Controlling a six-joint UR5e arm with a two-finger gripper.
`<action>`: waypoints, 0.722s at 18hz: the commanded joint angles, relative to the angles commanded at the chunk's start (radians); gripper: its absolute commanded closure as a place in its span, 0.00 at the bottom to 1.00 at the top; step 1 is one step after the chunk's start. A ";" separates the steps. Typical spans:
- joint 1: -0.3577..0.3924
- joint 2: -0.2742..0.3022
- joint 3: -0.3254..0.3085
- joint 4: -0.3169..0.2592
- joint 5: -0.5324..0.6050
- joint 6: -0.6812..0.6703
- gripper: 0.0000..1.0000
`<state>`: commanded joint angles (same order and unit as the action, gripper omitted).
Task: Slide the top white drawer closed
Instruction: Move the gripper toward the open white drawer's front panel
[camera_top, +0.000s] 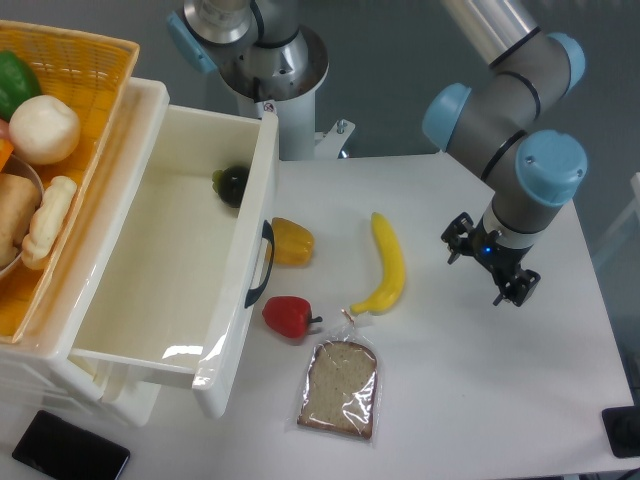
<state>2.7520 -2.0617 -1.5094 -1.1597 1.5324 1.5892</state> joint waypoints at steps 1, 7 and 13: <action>0.000 0.000 0.000 0.000 0.000 0.000 0.00; -0.011 0.008 -0.056 0.028 -0.006 -0.025 0.00; 0.008 0.047 -0.127 0.026 -0.032 -0.118 0.00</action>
<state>2.7596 -2.0142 -1.6366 -1.1336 1.5004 1.4714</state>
